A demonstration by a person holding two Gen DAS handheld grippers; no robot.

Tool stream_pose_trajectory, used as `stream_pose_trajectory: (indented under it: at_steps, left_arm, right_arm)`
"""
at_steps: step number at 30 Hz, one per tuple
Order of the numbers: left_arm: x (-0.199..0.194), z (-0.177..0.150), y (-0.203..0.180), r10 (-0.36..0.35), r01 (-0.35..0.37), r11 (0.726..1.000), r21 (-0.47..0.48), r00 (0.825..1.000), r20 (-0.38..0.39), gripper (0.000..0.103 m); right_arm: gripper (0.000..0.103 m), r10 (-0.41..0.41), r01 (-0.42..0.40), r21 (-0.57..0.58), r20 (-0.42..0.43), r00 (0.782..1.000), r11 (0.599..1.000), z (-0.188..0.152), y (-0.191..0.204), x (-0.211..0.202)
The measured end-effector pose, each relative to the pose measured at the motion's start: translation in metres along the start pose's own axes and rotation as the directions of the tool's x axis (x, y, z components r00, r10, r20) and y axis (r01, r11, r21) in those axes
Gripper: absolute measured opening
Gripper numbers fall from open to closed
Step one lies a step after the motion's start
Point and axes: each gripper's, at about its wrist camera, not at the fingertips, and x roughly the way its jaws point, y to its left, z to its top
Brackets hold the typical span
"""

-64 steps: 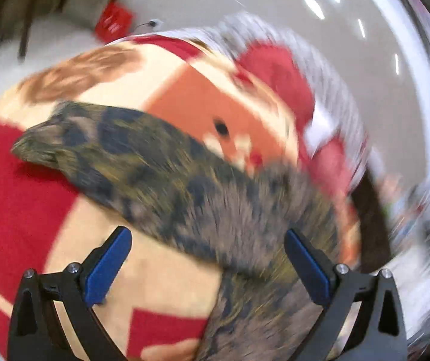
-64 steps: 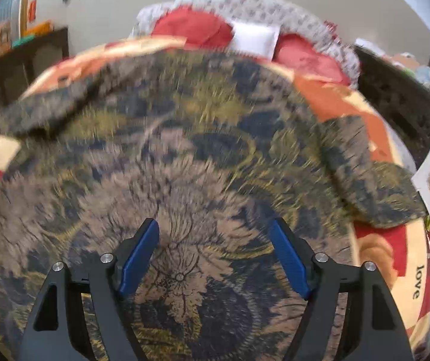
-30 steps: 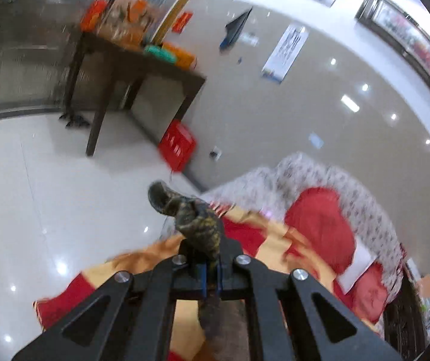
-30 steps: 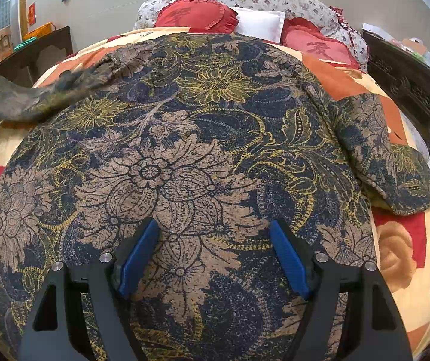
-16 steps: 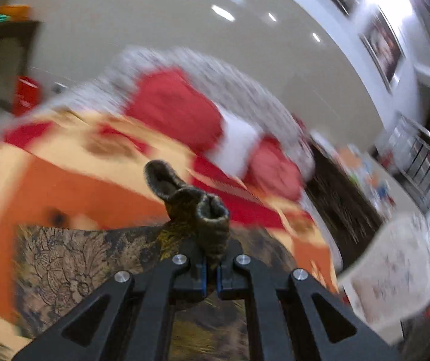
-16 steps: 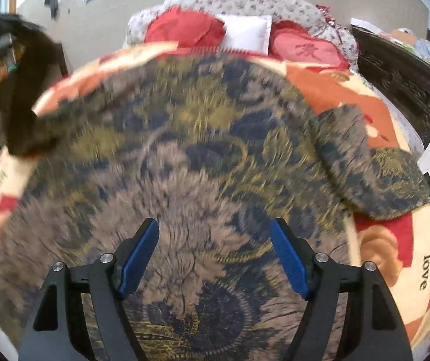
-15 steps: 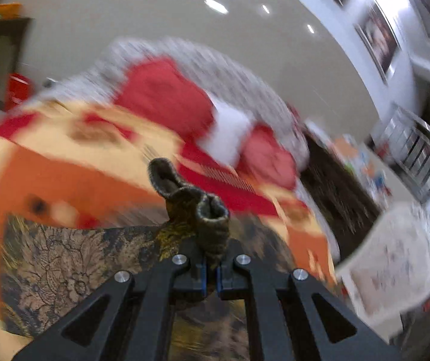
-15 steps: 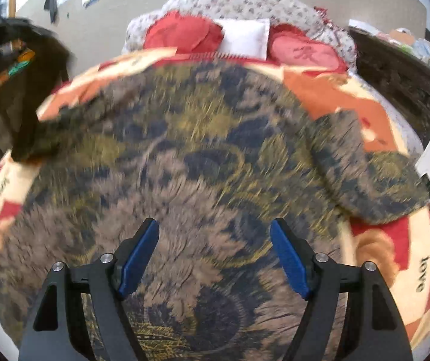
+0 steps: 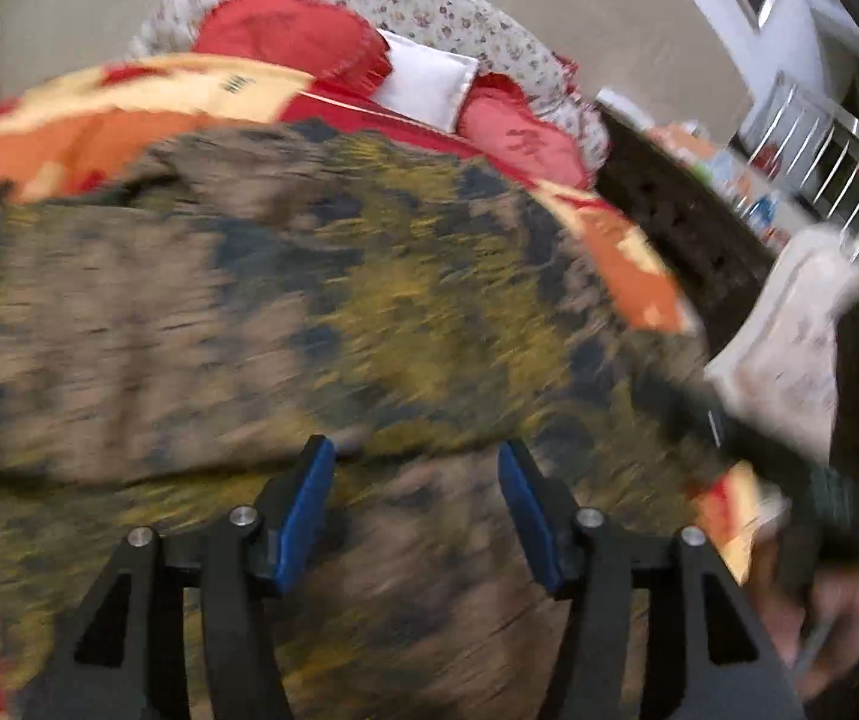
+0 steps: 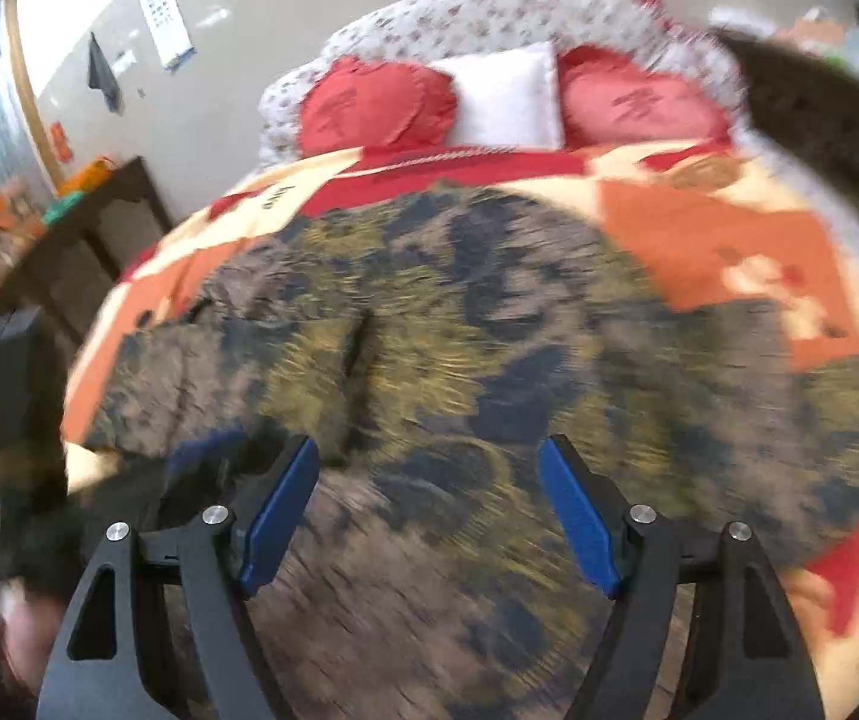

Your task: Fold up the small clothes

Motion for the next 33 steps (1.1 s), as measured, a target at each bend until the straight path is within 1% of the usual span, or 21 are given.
stream_pose_trajectory:
  at_steps: [2,3,4,5,6,7,8,10,11,12,13,14,15,16,17,18,21,24,28,31,33]
  left_arm:
    - [-0.007,-0.010,0.008,0.100,-0.101,0.994,0.035,0.995,0.021,0.060]
    - [-0.010,-0.016,0.014,0.148,-0.149,0.988,0.035,0.989,0.028,0.060]
    - [-0.011,-0.024,0.021,0.187,-0.188,0.982,0.025,0.982,0.033,0.060]
    - [-0.012,-0.032,0.028,0.212,-0.213,0.977,0.010,0.977,0.032,0.060]
    - [-0.010,-0.036,0.032,0.220,-0.220,0.975,-0.006,0.975,0.031,0.060]
    - [-0.011,-0.038,0.035,0.215,-0.214,0.976,-0.023,0.976,0.038,0.060]
    - [-0.012,-0.039,0.037,0.217,-0.216,0.976,-0.030,0.975,0.048,0.061]
    - [-0.009,-0.040,0.039,0.244,-0.242,0.969,-0.040,0.969,0.044,0.062]
    - [-0.008,-0.040,0.040,0.249,-0.247,0.968,-0.043,0.967,0.043,0.062]
    - [-0.008,-0.040,0.040,0.254,-0.252,0.967,-0.044,0.966,0.045,0.062]
    - [-0.009,-0.040,0.040,0.261,-0.259,0.965,-0.044,0.964,0.045,0.062]
    - [-0.010,-0.041,0.041,0.264,-0.262,0.964,-0.045,0.963,0.047,0.062]
    - [-0.011,-0.043,0.042,0.267,-0.265,0.963,-0.048,0.962,0.049,0.062]
    - [-0.011,-0.042,0.042,0.268,-0.265,0.963,-0.050,0.962,0.049,0.062]
    - [-0.009,-0.041,0.042,0.269,-0.267,0.962,-0.053,0.962,0.049,0.062]
    - [-0.009,-0.040,0.041,0.271,-0.268,0.962,-0.053,0.961,0.050,0.062]
    - [-0.009,-0.039,0.041,0.275,-0.273,0.961,-0.052,0.960,0.048,0.062]
    - [-0.010,-0.040,0.041,0.278,-0.276,0.960,-0.050,0.959,0.048,0.062]
    - [-0.010,-0.039,0.041,0.282,-0.279,0.959,-0.047,0.958,0.048,0.062]
    - [-0.010,-0.039,0.041,0.283,-0.280,0.959,-0.047,0.958,0.048,0.062]
    - [-0.010,-0.039,0.041,0.283,-0.280,0.959,-0.048,0.958,0.048,0.062]
  right_arm:
    - [0.077,0.033,-0.033,-0.003,-0.010,0.999,0.999,0.004,0.002,0.024]
    - [0.074,0.045,-0.045,-0.007,-0.015,0.999,0.999,0.005,0.003,0.035]
    - [0.070,0.069,-0.070,-0.009,-0.031,0.997,0.998,0.007,0.005,0.048]
    - [0.062,0.107,-0.107,0.002,-0.047,0.993,0.994,0.008,0.005,0.059]
    - [0.059,0.146,-0.145,0.021,-0.062,0.987,0.989,0.010,0.005,0.069]
    - [0.058,0.186,-0.182,0.047,-0.075,0.980,0.982,0.011,0.004,0.078]
    - [0.056,0.202,-0.197,0.065,-0.080,0.976,0.978,0.012,0.005,0.088]
    - [0.052,0.204,-0.200,0.062,-0.065,0.977,0.978,0.016,0.006,0.094]
    - [0.048,0.229,-0.225,0.058,-0.058,0.972,0.973,0.018,0.008,0.098]
    - [0.041,0.244,-0.241,0.055,-0.061,0.968,0.969,0.017,0.009,0.101]
    - [0.037,0.265,-0.262,0.054,-0.074,0.961,0.964,0.018,0.011,0.105]
    - [0.031,0.279,-0.275,0.058,-0.080,0.957,0.960,0.018,0.012,0.108]
    - [0.023,0.288,-0.283,0.065,-0.079,0.955,0.957,0.018,0.011,0.110]
    - [0.020,0.292,-0.286,0.075,-0.074,0.954,0.955,0.018,0.010,0.110]
    - [0.012,0.292,-0.286,0.089,-0.065,0.954,0.954,0.018,0.009,0.110]
    - [0.007,0.292,-0.286,0.093,-0.060,0.955,0.954,0.019,0.008,0.108]
    - [0.006,0.266,-0.263,0.070,-0.033,0.963,0.962,0.022,0.004,0.092]
    - [0.006,0.204,-0.204,0.045,0.002,0.979,0.978,0.026,-0.005,0.066]
    - [0.006,0.065,-0.067,0.047,0.032,0.997,0.997,0.029,-0.039,0.036]
    - [0.006,-0.010,0.008,0.062,0.023,1.000,0.998,0.027,-0.070,0.024]
    - [0.006,-0.038,0.036,0.077,0.028,0.999,0.996,0.022,-0.090,0.015]
